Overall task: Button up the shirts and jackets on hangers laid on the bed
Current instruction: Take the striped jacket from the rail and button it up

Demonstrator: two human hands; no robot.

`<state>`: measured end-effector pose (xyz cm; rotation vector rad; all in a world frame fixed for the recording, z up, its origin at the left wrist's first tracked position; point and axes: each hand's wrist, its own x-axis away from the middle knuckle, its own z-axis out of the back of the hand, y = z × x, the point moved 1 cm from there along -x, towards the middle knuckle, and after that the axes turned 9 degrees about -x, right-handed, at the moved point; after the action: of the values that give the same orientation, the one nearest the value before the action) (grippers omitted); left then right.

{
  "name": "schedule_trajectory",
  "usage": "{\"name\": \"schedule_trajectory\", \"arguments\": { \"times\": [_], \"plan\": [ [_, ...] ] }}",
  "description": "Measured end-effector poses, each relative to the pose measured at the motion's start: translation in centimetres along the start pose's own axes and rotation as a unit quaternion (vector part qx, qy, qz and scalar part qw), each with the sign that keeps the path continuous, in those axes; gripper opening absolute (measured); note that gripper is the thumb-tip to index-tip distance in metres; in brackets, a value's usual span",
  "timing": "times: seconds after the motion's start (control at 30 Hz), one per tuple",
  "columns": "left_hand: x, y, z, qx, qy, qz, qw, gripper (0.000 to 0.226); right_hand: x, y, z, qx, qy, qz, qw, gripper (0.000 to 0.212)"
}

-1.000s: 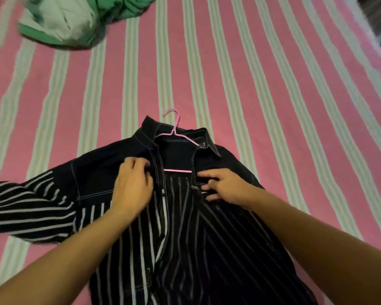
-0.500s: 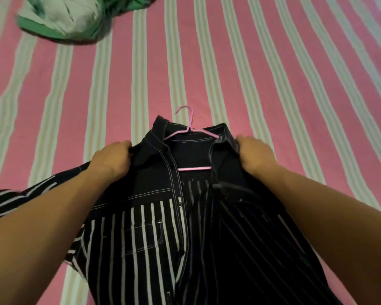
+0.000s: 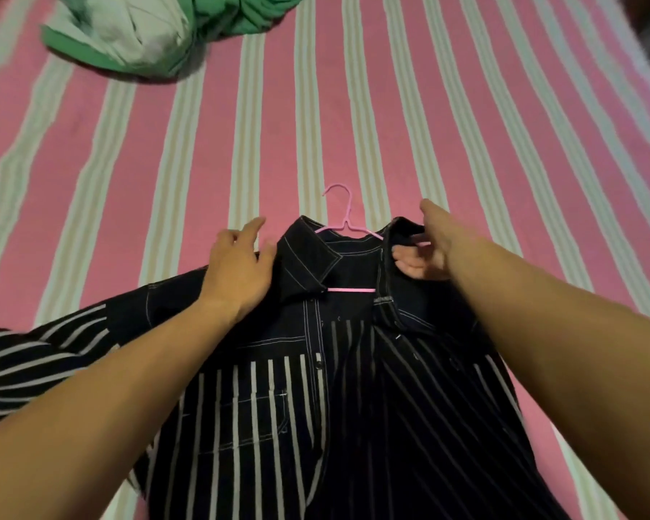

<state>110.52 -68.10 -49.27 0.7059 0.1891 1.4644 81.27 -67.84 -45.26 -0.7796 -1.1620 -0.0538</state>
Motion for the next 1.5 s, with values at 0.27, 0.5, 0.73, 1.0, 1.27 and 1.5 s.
{"name": "schedule_trajectory", "arguments": {
  "times": [0.27,0.5,0.73,1.0,1.27,1.5],
  "plan": [
    [-3.2,6.3,0.8,-0.066,-0.203,-0.056,0.975,0.079,-1.5,-2.7,0.1,0.31,-0.053,0.051,0.948,0.027],
    [-7.1,4.7,5.0,-0.231,0.059,0.001,0.971,0.023,-0.9,-6.7,2.0,0.659,0.086,0.494,0.56,0.028],
    [-7.0,7.5,0.7,0.093,-0.107,0.047,0.989,0.061,-1.4,-5.2,-1.4,0.387,0.134,0.44,0.799,0.028],
    [6.1,3.2,-6.1,0.142,-0.06,-0.019,0.988,0.056,1.6,5.9,0.6,0.314,-0.19,0.351,0.861,0.09],
    [10.9,4.7,-8.6,-0.09,-0.141,0.048,0.985,0.081,1.3,10.1,6.5,0.297,-0.031,0.254,0.92,0.061],
    [15.1,7.2,-9.4,-0.084,-0.046,0.126,0.987,0.068,5.2,11.1,5.9,0.452,-0.016,0.474,0.755,0.049]
  ]
}}
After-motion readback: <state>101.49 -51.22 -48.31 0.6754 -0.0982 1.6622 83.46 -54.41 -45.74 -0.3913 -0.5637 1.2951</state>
